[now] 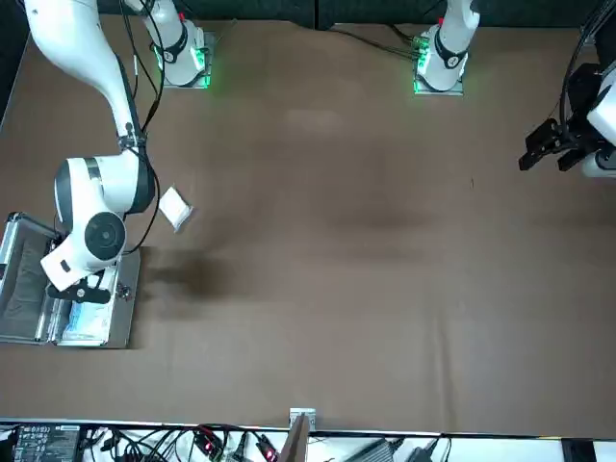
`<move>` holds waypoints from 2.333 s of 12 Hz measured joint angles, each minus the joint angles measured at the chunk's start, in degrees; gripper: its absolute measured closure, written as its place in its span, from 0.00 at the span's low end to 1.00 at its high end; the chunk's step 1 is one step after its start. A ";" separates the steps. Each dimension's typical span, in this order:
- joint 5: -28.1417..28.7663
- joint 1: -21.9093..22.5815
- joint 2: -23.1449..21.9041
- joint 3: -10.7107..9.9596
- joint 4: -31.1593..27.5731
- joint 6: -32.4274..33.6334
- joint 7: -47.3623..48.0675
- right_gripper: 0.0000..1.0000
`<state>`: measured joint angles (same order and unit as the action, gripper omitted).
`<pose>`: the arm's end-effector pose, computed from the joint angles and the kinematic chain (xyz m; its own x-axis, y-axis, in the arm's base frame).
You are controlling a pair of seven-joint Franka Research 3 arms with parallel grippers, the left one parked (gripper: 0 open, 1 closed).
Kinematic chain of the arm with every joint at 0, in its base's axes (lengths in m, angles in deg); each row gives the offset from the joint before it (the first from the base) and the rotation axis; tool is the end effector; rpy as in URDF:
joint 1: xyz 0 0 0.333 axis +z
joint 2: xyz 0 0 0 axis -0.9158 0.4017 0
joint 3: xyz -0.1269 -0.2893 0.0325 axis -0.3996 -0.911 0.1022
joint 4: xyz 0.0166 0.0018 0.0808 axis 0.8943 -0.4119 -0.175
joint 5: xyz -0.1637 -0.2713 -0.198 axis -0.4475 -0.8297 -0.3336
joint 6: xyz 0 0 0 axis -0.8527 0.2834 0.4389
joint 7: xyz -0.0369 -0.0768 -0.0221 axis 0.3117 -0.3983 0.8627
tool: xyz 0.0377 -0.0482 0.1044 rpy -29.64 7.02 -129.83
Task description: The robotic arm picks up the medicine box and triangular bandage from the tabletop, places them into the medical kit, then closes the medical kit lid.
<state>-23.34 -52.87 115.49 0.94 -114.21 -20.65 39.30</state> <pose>0.6613 0.0039 0.3405 0.9976 -0.0559 -0.0399 -0.0121 -0.7146 0.6994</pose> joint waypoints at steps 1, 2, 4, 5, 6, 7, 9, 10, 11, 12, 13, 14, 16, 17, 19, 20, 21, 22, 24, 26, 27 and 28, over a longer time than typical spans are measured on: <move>1.38 0.03 -0.66 0.05 0.14 0.01 -1.86 0.00; 5.97 0.25 -2.45 0.26 0.16 0.42 -5.23 0.00; 12.84 0.89 -4.07 0.66 0.06 2.26 -7.46 0.00; 16.72 1.34 -4.56 1.08 -0.19 2.83 -7.90 0.01; 20.10 2.00 -4.85 1.66 -0.79 3.01 -7.92 0.02; 22.56 2.90 -4.92 2.12 -1.59 3.07 -7.66 0.06; 25.67 4.82 -4.89 2.51 -3.77 2.58 -5.57 0.09; 26.32 5.87 -4.86 2.56 -5.25 1.47 -3.78 0.12; 26.61 6.87 -4.83 2.61 -6.98 -0.34 -1.56 0.12; 26.64 7.68 -4.75 2.63 -8.69 -2.36 0.84 0.20; 26.64 8.35 -4.63 2.65 -10.32 -4.22 2.79 0.20; 26.64 8.87 -4.49 2.65 -11.66 -5.77 4.41 0.25; 26.64 9.50 -4.16 2.65 -14.06 -9.15 8.32 0.26; 26.64 9.70 -3.88 2.65 -15.14 -10.70 10.27 0.26; 26.64 10.07 -2.81 2.65 -16.75 -12.55 14.33 0.30; 26.61 10.28 -1.95 2.65 -17.13 -12.93 16.42 0.36; 26.17 11.12 -0.01 2.63 -17.31 -13.10 19.62 0.41; 25.11 11.72 0.94 2.62 -17.31 -13.10 21.50 0.49; 21.51 12.49 2.45 2.60 -17.30 -12.98 25.38 0.51; 18.87 12.56 2.85 2.52 -17.26 -12.17 26.84 0.51; 18.16 12.56 2.84 2.37 -17.16 -11.64 27.06 0.51; 17.65 12.55 2.83 2.21 -17.07 -11.22 27.16 0.51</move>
<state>-5.69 -40.32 118.32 3.15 -131.28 -31.86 66.46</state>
